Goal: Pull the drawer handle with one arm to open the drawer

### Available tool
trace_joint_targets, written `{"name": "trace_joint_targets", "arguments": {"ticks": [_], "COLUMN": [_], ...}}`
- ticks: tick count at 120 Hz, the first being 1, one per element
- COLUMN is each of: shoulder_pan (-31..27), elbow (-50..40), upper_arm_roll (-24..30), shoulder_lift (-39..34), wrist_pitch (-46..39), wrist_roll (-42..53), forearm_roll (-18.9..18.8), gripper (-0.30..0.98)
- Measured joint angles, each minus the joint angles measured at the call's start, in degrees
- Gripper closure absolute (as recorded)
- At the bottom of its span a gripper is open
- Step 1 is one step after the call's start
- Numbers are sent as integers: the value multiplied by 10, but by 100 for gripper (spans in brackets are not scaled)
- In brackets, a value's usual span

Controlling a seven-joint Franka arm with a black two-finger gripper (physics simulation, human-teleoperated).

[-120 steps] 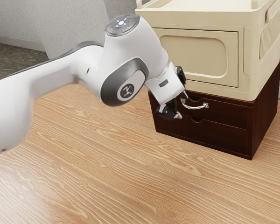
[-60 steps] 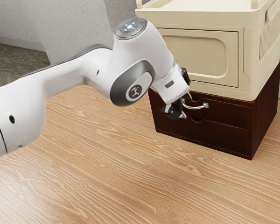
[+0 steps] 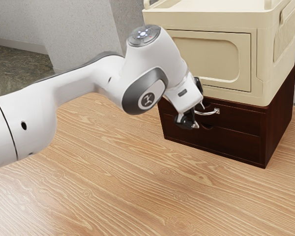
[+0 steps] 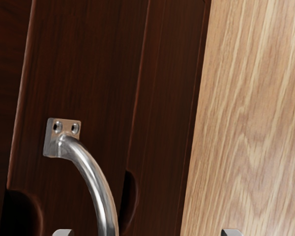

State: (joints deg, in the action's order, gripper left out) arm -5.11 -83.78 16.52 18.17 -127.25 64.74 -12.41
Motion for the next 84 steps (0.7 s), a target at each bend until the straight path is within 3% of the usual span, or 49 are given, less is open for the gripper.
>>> {"name": "trace_joint_targets", "arguments": {"ticks": [84], "shoulder_pan": [0], "elbow": [-11], "upper_arm_roll": [1], "shoulder_lift": [-6], "wrist_pitch": [-1], "wrist_roll": [-10], "forearm_roll": [7], "gripper": [59]}}
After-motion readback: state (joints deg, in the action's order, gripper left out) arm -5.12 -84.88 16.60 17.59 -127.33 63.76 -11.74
